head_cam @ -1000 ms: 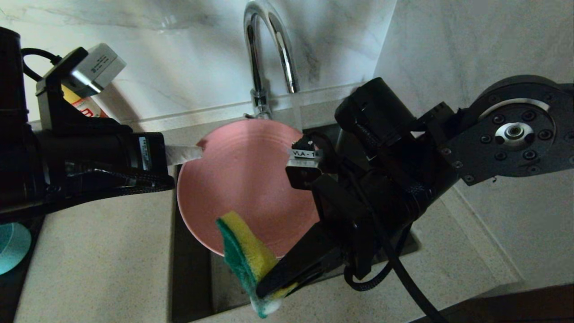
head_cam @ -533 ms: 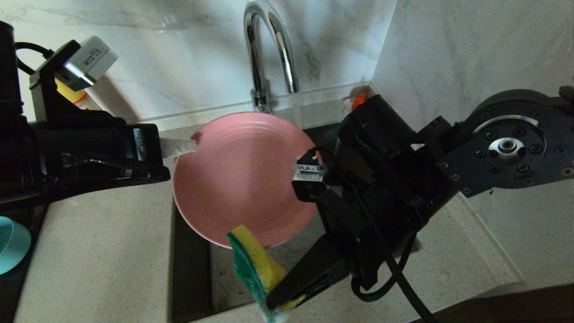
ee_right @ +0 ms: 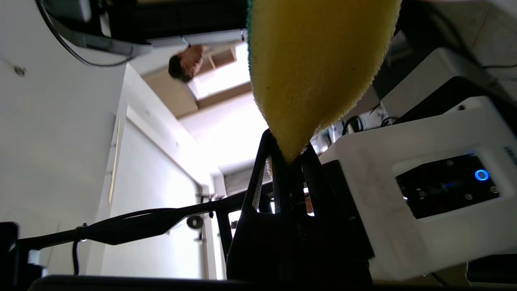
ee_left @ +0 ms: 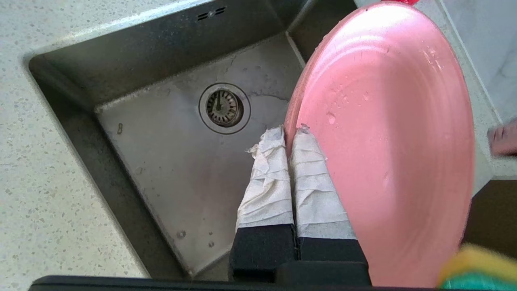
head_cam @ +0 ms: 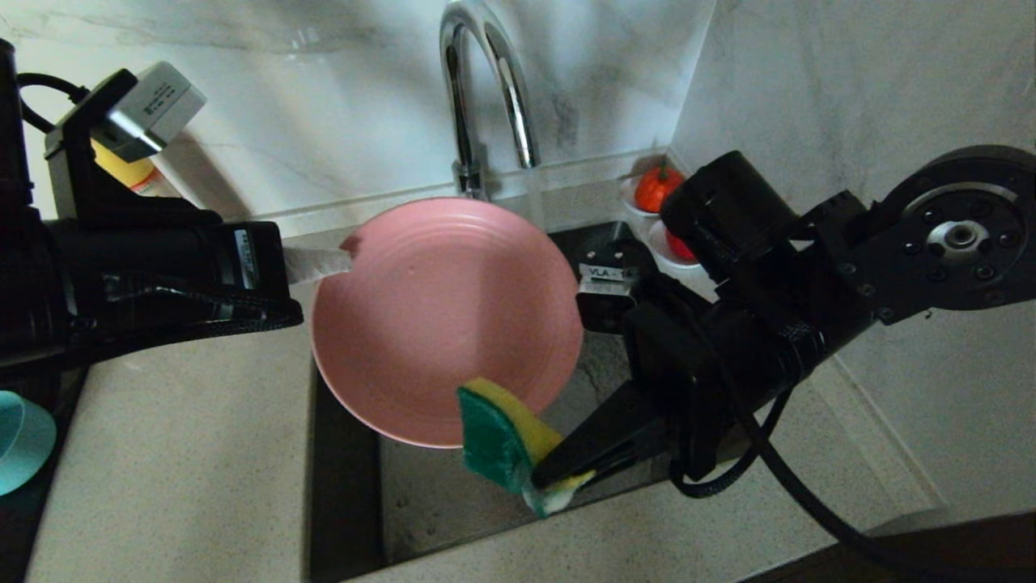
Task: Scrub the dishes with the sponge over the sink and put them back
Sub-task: Wipe the plate
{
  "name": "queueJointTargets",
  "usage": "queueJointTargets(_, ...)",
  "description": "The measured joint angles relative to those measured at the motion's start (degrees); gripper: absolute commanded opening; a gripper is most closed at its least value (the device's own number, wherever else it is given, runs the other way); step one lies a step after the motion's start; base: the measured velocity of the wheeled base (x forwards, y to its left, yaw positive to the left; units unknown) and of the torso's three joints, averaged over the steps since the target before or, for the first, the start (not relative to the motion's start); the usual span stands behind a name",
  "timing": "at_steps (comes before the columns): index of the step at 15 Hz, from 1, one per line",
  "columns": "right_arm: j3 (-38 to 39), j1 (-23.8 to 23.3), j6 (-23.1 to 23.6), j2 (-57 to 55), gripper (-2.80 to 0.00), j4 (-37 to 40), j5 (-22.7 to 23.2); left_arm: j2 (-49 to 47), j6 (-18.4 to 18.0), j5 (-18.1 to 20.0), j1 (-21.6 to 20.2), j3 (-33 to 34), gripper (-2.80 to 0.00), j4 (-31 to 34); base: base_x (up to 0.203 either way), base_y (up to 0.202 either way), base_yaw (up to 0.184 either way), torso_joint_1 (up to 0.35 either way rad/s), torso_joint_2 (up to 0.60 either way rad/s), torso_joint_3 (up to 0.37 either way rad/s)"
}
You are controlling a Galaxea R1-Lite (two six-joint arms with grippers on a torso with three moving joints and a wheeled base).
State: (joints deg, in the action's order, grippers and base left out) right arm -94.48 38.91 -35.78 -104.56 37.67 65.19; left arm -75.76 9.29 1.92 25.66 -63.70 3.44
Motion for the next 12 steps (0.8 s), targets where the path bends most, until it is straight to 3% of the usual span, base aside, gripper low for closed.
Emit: queueJointTargets(12, 6.82, -9.36, 1.63, 8.46, -2.80, 0.06, 0.45, 0.23, 0.05, -0.14, 0.00, 0.50, -2.80, 0.13, 0.000, 0.000, 0.000, 0.000, 0.00, 0.000)
